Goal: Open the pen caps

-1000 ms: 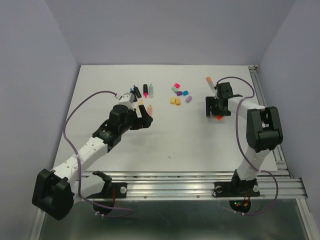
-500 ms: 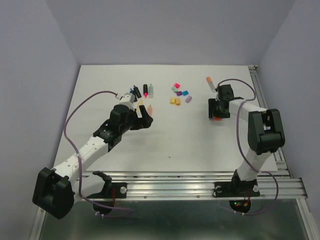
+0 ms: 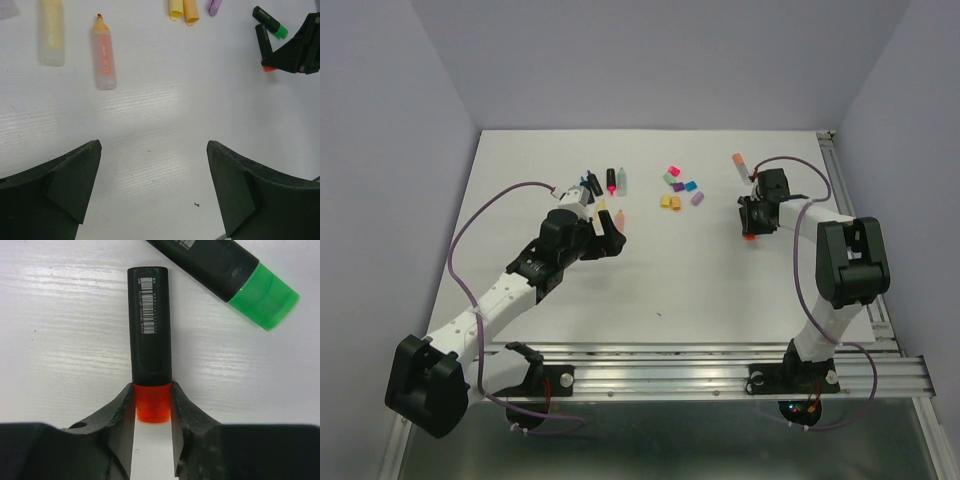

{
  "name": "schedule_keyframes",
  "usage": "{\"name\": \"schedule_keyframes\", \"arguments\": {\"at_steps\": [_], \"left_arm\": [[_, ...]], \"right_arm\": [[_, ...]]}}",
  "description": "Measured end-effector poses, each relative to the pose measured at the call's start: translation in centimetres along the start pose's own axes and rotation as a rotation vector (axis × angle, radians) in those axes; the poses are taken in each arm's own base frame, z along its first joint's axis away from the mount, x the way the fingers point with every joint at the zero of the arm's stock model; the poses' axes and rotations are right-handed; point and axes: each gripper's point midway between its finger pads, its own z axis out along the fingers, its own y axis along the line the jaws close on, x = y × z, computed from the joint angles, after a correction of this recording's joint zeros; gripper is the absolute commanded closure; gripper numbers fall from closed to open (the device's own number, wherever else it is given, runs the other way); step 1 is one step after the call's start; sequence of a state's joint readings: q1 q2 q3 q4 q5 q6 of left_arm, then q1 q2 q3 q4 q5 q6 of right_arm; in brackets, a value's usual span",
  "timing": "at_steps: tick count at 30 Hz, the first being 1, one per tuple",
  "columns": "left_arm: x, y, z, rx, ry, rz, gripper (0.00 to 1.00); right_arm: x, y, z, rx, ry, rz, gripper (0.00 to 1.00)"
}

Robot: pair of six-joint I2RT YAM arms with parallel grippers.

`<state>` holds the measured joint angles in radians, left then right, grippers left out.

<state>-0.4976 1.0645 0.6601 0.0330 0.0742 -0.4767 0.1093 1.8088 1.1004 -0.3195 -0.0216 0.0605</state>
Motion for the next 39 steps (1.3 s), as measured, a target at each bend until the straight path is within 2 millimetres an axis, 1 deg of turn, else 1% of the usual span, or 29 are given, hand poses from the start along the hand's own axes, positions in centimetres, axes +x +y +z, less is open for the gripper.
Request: {"name": "schedule_keyframes", "arguments": {"at_steps": [1, 2, 6, 9, 14, 15, 17, 20, 21, 22, 23, 25, 29, 33, 36, 39], "left_arm": [[0.0, 0.0, 0.0, 0.000, 0.000, 0.000, 0.01], [0.0, 0.0, 0.0, 0.000, 0.000, 0.000, 0.01], [0.0, 0.0, 0.0, 0.000, 0.000, 0.000, 0.01], [0.0, 0.0, 0.0, 0.000, 0.001, 0.000, 0.01], [0.1, -0.2, 0.0, 0.010, 0.007, -0.004, 0.01], [0.2, -0.4, 0.0, 0.018, 0.012, -0.010, 0.01], [0.5, -0.8, 0.1, 0.038, 0.027, -0.026, 0.01], [1.0, -2.1, 0.5, 0.099, 0.055, -0.063, 0.01], [1.1, -2.8, 0.6, 0.120, 0.060, -0.074, 0.01], [1.3, -3.6, 0.5, 0.143, 0.065, -0.082, 0.01], [1.4, -4.2, 0.5, 0.162, 0.068, -0.087, 0.01], [1.6, -6.2, 0.2, 0.219, 0.069, -0.104, 0.01], [2.3, -9.3, -0.3, 0.304, 0.069, -0.127, 0.01], [3.0, -10.7, -0.4, 0.336, 0.079, -0.143, 0.01], [3.4, -10.8, -0.1, 0.321, 0.084, -0.156, 0.01], [3.5, -10.7, 0.1, 0.307, 0.081, -0.168, 0.01]], "right_arm": [[0.0, 0.2, 0.0, -0.012, -0.004, 0.000, 0.80], [0.0, 0.4, 0.0, -0.023, -0.005, -0.002, 0.85], [0.4, 2.1, -0.4, -0.126, -0.011, -0.005, 0.89], [1.7, 3.7, -1.3, -0.220, 0.002, -0.007, 0.91], [5.2, 7.4, -4.1, -0.396, 0.039, -0.013, 0.97], [5.7, 8.1, -4.7, -0.419, 0.040, -0.020, 0.99], [6.2, 10.1, -6.0, -0.465, 0.025, -0.041, 0.99], [7.0, 14.7, -8.6, -0.548, -0.042, -0.087, 0.99], [7.4, 16.2, -9.7, -0.580, -0.068, -0.097, 0.99], [7.8, 17.4, -10.4, -0.605, -0.084, -0.110, 0.99], [8.1, 19.2, -11.7, -0.650, -0.113, -0.122, 0.99], [8.4, 21.1, -13.0, -0.700, -0.149, -0.123, 0.99], [8.8, 24.9, -15.2, -0.788, -0.201, -0.137, 0.99], [9.5, 27.0, -16.3, -0.835, -0.215, -0.146, 0.99], [9.8, 27.9, -16.7, -0.846, -0.220, -0.135, 0.99], [9.2, 28.6, -17.3, -0.859, -0.248, -0.107, 0.99]]}}
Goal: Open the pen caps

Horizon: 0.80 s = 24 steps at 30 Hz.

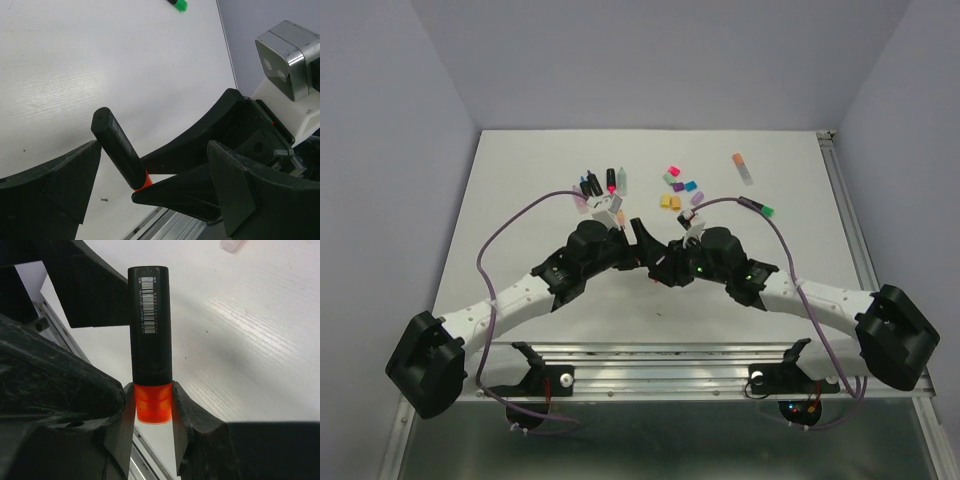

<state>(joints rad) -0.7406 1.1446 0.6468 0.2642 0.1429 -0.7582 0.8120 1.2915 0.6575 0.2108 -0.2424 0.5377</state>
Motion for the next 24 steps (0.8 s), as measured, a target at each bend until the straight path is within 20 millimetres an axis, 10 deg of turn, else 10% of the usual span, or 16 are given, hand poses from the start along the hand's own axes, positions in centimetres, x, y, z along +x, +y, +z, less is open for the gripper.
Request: {"name": "schedule_keyframes", "arguments": {"at_steps": [10, 16, 24], "left_arm": [[-0.4, 0.2, 0.2, -0.027, -0.030, -0.024, 0.26], [0.1, 0.4, 0.5, -0.039, -0.021, -0.043, 0.99], [0.2, 0.9, 0.6, -0.074, -0.020, -0.053, 1.00]], "right_arm": [[-2.5, 1.7, -0.5, -0.038, -0.102, 0.033, 0.99], [-2.8, 2.7, -0.5, -0.078, -0.113, 0.034, 0.99], [-2.0, 2.5, 0.2, -0.072, -0.090, 0.035, 0.99]]}}
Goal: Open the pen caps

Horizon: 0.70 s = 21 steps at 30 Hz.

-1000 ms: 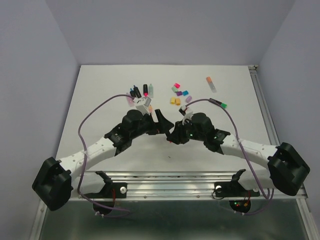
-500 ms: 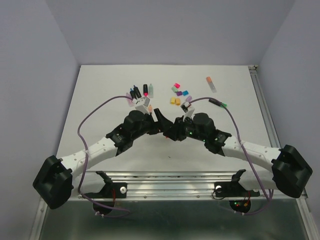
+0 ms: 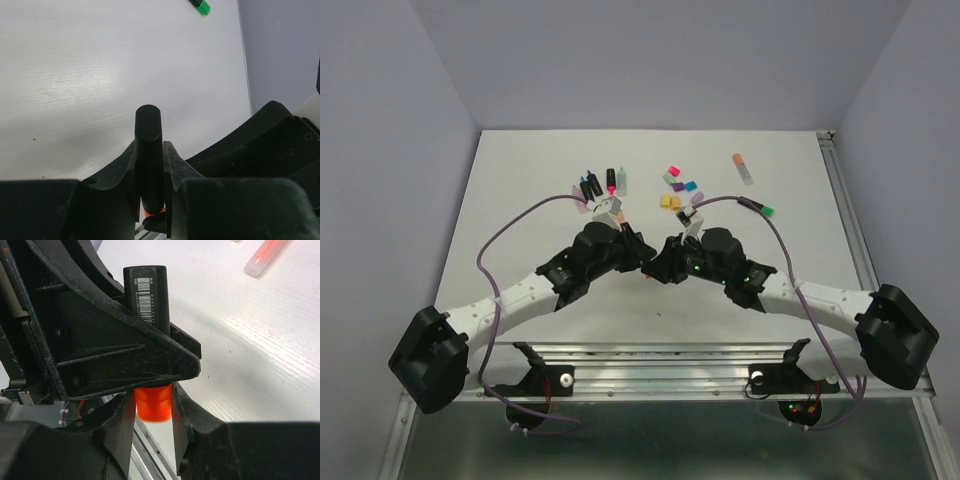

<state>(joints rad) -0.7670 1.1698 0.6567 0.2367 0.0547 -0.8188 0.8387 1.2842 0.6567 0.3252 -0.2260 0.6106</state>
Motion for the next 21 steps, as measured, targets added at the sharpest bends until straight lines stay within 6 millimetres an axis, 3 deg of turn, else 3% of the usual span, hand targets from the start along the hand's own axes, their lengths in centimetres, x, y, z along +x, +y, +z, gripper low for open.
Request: {"name": "schedule_keyframes", "arguments": {"at_steps": [6, 11, 12, 15, 17, 21], "left_arm": [[0.3, 2.1, -0.2, -0.130, 0.008, -0.008, 1.00], [-1.1, 2.8, -0.9, -0.196, 0.022, -0.005, 1.00], [-2.7, 3.1, -0.8, -0.210, -0.030, -0.009, 1.00], [-10.5, 3.7, -1.4, -0.249, -0.257, -0.045, 1.00], [-13.9, 3.6, -2.2, -0.252, -0.358, -0.054, 1.00], [-15.9, 3.4, -3.0, -0.251, -0.420, -0.043, 1.00]], "right_arm": [[1.8, -0.1, 1.0, 0.025, 0.030, -0.002, 0.99], [2.3, 1.6, 1.6, 0.043, -0.024, 0.000, 0.99], [3.4, 2.3, 1.5, 0.029, 0.005, 0.004, 0.99], [11.1, 5.3, 0.1, -0.043, 0.209, -0.019, 0.99], [14.8, 6.3, -1.1, -0.066, 0.316, -0.029, 0.99], [15.3, 5.8, -1.4, -0.038, 0.333, -0.018, 0.99]]}}
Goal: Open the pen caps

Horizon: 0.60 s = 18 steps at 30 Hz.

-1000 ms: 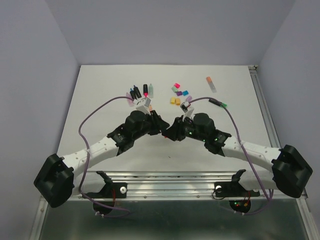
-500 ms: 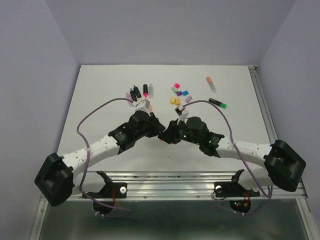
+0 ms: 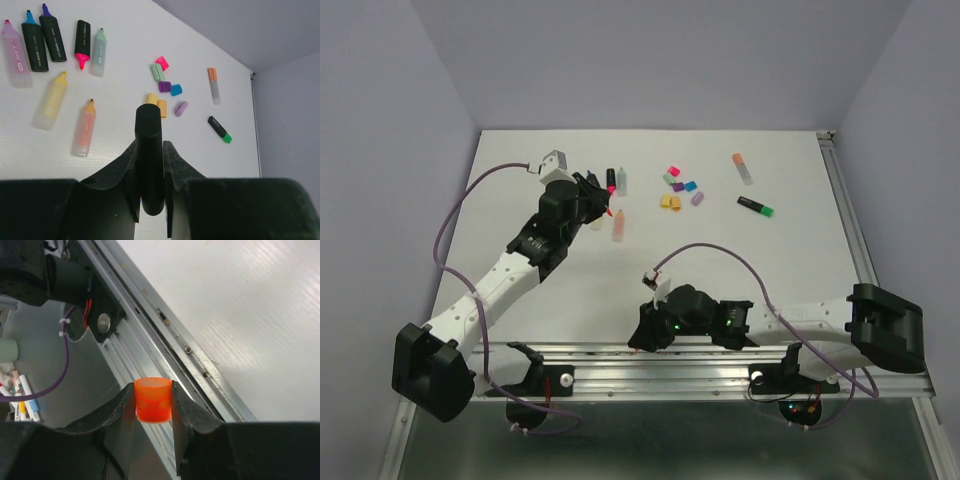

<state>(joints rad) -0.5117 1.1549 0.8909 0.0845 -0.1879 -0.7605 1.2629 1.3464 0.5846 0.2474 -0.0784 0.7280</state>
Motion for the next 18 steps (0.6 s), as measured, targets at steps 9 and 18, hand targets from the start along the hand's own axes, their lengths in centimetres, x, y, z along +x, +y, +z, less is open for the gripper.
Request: {"name": "schedule_keyframes", "arguments": {"at_steps": [9, 18], "left_arm": [[0.8, 1.6, 0.0, -0.042, 0.040, 0.082, 0.97], [6.0, 7.6, 4.5, -0.205, 0.252, 0.254, 0.93]], "right_arm": [[-4.0, -3.2, -1.2, 0.182, -0.093, 0.021, 0.99], [-15.3, -14.0, -3.7, 0.480, -0.296, 0.148, 0.99]]}}
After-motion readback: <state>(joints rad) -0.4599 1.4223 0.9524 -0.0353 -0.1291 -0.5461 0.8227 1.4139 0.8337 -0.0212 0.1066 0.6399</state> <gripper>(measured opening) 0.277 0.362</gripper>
